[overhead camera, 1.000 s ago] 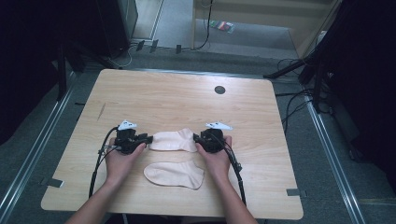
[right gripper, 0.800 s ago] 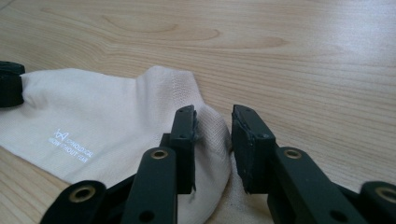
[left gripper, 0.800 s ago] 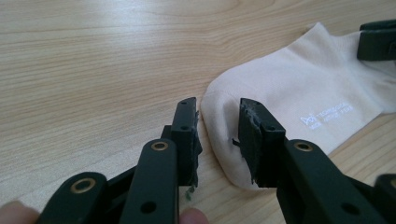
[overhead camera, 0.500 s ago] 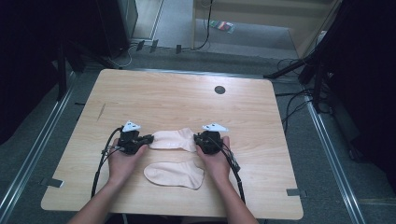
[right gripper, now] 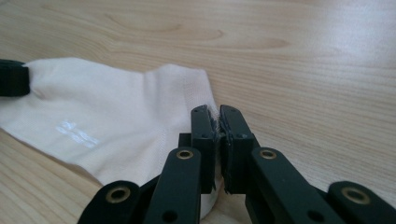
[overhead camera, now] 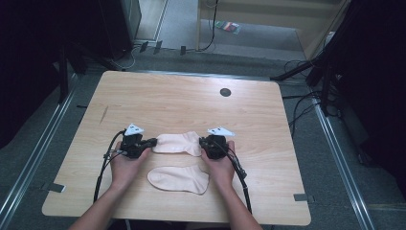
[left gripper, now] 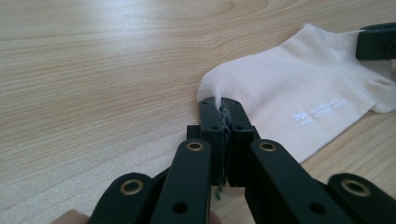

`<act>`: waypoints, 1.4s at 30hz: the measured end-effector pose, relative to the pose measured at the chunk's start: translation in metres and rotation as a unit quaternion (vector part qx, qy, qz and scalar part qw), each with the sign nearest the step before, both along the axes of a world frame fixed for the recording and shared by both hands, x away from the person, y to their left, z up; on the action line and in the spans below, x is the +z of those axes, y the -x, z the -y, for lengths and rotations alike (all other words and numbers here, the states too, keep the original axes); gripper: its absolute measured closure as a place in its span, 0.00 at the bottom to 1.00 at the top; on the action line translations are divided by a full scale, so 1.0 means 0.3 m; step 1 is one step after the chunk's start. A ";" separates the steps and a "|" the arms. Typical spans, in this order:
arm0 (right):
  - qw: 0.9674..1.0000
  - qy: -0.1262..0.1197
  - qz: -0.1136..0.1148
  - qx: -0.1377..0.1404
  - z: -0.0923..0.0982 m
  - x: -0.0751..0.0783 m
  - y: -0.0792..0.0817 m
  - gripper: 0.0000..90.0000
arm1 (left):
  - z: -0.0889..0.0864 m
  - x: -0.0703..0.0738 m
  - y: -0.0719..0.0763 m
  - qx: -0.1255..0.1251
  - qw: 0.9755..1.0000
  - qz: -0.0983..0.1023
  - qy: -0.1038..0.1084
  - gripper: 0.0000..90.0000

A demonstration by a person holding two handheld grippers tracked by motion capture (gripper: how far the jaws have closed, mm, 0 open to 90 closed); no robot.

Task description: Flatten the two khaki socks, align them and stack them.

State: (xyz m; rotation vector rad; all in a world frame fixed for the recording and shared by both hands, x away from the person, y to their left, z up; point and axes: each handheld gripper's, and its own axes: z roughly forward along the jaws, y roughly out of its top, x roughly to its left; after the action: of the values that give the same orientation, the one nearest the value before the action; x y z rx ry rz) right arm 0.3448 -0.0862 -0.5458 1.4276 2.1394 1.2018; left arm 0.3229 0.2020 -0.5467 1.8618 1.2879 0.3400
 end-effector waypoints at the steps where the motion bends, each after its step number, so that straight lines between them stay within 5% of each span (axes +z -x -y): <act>1: 1.000 -0.004 0.004 -0.001 -0.001 0.009 0.004 0.95 | 0.000 0.006 0.001 -0.001 1.000 0.001 0.000 1.00; 9: 0.999 -0.026 0.025 0.006 0.004 0.101 0.046 0.95 | -0.007 0.071 0.031 -0.009 1.000 0.019 0.017 1.00; 19: 0.998 -0.049 0.027 0.012 0.033 0.158 0.112 0.95 | -0.027 0.130 0.099 -0.022 0.998 0.040 0.035 0.99; 42: 0.996 -0.080 0.007 0.026 0.105 0.165 0.287 0.95 | -0.011 0.126 0.277 -0.053 0.997 0.039 0.034 0.99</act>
State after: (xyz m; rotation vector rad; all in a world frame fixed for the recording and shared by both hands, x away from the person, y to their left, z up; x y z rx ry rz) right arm 0.2587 -0.1176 -0.4963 1.4302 2.1245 1.4263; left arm 0.2398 0.2054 -0.5089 1.8330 1.1310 0.3053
